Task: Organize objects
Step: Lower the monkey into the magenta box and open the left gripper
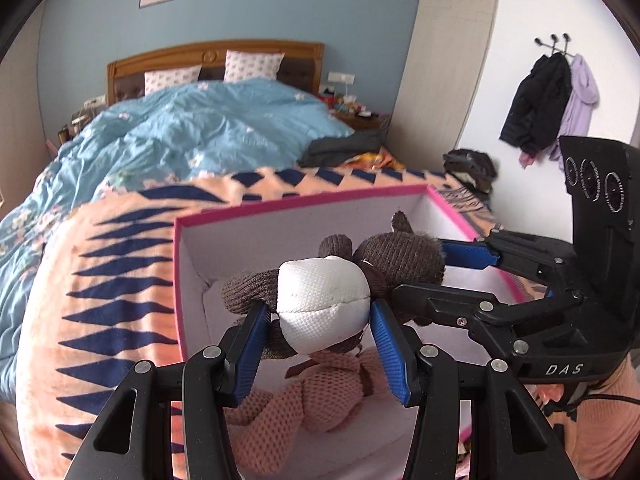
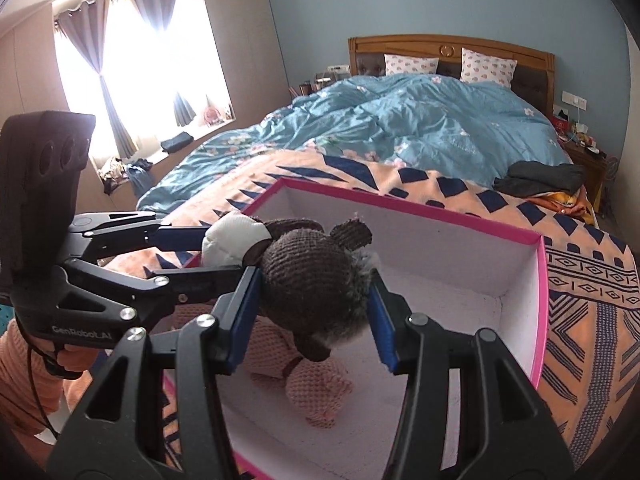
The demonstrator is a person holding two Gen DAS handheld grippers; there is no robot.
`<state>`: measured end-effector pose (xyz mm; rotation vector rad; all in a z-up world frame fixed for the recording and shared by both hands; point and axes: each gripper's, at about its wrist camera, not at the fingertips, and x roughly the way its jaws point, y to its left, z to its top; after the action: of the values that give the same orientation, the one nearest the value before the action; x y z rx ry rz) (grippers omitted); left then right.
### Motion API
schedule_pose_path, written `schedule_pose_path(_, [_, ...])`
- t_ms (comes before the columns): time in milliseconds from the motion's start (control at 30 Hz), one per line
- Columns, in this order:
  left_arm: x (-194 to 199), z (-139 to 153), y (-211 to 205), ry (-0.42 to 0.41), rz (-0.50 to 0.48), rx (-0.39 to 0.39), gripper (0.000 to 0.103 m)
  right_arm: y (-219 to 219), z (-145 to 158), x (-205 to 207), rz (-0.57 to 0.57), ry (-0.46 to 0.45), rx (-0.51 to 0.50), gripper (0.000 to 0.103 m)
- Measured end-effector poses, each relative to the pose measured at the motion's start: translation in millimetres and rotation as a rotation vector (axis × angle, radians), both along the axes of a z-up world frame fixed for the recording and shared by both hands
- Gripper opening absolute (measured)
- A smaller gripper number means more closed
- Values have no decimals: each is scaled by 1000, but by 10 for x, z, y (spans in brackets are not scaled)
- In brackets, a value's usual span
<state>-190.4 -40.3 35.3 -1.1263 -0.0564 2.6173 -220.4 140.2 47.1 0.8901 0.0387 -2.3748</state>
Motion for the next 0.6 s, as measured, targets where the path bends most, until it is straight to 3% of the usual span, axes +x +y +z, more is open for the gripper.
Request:
schedule_pose_path(267, [-152, -156, -12, -85, 42, -16, 52, -78, -163, -224, -43, -90, 79, 53])
schedule_pose_path(400, [-114, -185, -24, -90, 73, -28, 51, -80, -189, -253, -76, -111, 100, 53])
schedule_pose_path(600, [160, -44, -130, -1, 86, -4, 54, 19, -152, -61, -64, -102, 50, 53])
